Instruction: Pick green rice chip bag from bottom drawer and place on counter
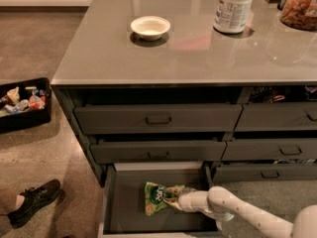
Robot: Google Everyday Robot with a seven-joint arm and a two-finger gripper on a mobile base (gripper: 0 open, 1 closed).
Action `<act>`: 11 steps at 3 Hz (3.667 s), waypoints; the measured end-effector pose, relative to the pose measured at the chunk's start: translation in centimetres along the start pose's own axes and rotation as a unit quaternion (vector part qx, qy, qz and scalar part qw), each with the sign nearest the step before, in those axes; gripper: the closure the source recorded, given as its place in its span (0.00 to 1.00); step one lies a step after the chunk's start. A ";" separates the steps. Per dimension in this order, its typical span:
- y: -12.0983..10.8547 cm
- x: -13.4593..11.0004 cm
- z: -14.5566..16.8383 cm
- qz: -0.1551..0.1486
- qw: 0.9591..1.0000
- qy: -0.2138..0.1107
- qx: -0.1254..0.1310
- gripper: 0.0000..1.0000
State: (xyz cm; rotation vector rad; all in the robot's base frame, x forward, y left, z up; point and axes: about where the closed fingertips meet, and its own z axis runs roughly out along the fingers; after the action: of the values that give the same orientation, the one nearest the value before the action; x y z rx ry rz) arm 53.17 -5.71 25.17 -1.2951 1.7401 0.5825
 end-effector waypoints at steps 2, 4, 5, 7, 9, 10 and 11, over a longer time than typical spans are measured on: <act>-0.1 -4.6 -11.6 -0.084 0.995 0.013 -0.048 1.00; 1.1 -12.0 -24.4 -0.190 0.980 0.046 -0.044 1.00; 2.0 -16.8 -31.1 -0.249 0.965 0.077 -0.024 1.00; 1.0 -30.7 -40.9 -0.364 0.917 0.156 0.044 1.00; 0.8 -32.3 -41.7 -0.378 0.909 0.171 0.048 1.00; 0.5 -34.1 -42.3 -0.398 0.896 0.184 0.064 1.00; -0.2 -41.2 -42.8 -0.455 0.866 0.184 0.099 1.00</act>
Offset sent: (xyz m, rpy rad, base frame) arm -0.0604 -0.1193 0.1654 -0.1321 -0.1177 0.2574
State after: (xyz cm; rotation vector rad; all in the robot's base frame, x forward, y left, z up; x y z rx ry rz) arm 41.34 -17.48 82.20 -1.9383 1.1892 -0.4011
